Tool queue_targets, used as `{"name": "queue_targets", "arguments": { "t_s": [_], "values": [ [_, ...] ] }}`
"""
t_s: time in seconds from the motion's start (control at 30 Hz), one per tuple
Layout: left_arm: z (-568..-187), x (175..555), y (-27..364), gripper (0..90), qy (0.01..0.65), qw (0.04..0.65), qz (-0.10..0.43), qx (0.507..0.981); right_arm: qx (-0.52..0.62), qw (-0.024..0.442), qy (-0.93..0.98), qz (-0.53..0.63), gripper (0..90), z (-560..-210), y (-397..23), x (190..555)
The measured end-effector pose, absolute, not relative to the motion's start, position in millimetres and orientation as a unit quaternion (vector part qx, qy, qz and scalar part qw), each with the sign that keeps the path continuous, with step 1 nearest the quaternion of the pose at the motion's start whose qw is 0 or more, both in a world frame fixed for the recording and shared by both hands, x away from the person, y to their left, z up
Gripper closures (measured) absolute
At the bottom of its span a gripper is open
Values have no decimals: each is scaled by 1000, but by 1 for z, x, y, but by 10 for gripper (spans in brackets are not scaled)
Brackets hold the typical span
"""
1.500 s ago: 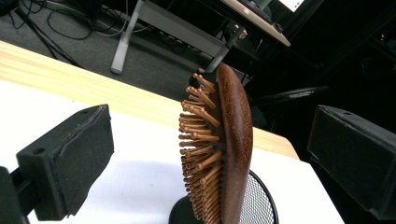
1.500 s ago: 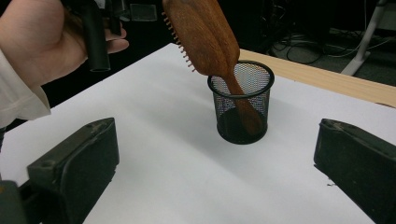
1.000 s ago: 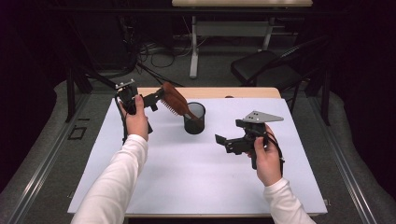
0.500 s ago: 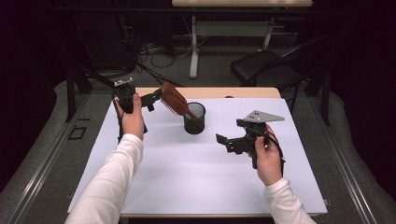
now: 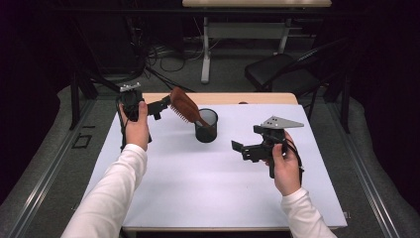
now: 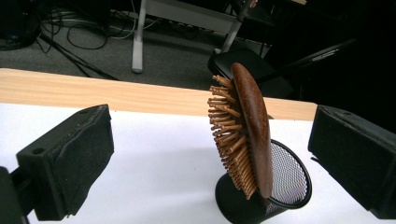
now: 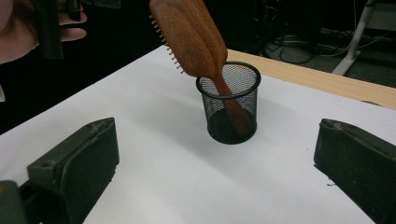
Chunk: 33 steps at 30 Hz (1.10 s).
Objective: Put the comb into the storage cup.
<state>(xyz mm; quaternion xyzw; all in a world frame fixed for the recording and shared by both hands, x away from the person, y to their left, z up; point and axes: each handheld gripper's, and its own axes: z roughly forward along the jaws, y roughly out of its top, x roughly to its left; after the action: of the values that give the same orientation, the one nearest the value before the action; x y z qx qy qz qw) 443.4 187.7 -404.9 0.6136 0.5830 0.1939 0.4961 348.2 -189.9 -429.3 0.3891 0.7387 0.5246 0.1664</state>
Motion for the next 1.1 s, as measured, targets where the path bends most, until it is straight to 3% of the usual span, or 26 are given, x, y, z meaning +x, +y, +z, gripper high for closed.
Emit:
{"name": "queue_targets", "arguments": {
  "t_s": [1.1],
  "values": [
    [-395,414,184,5,524,480,205,673,392,178,741,515,0,-430,-191,349]
  ]
}}
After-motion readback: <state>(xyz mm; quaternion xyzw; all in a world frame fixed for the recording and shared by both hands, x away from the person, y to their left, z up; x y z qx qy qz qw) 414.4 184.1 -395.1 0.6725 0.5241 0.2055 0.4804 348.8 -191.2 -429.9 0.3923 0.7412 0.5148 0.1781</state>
